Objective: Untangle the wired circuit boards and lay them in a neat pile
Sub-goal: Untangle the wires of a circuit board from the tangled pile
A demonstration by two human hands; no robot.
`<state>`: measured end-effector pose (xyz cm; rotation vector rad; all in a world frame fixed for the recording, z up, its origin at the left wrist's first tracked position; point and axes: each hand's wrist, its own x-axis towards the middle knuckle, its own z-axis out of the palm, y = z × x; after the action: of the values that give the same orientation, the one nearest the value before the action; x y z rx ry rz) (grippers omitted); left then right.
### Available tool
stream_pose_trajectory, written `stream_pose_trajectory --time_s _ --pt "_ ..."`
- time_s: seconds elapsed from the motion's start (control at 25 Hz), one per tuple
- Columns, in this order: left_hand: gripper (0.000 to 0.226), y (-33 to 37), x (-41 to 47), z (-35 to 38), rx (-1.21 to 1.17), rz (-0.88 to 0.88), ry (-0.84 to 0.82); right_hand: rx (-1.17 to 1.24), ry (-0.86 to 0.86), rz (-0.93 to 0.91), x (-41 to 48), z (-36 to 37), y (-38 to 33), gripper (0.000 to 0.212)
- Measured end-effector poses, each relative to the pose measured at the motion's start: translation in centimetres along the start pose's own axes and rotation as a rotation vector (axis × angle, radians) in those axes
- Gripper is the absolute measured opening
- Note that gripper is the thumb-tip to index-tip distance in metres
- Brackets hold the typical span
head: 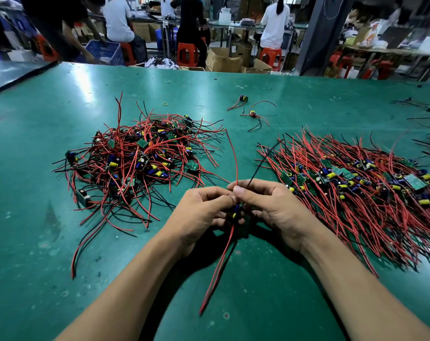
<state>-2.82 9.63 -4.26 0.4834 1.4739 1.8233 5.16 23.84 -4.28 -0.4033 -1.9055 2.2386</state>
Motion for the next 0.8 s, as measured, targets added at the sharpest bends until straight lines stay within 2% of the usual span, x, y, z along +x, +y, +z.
stream_pose_trajectory --time_s 0.12,0.36,0.52,0.8 --pt "0.006 0.1 0.0 -0.2 0.001 -0.017 -0.048 0.045 0.001 0.007 -0.1 -0.1 0.1 0.028" --pt "0.018 0.0 0.0 -0.1 0.071 -0.013 -0.093 0.067 0.044 0.041 -0.2 0.1 0.1 0.023" --pt "0.015 -0.1 0.1 0.2 0.081 0.031 -0.028 0.104 0.076 0.035 -0.1 0.3 0.2 0.017" --pt "0.024 0.1 -0.1 0.2 0.152 0.023 -0.007 0.136 0.336 0.002 0.8 -0.3 -0.1 0.021"
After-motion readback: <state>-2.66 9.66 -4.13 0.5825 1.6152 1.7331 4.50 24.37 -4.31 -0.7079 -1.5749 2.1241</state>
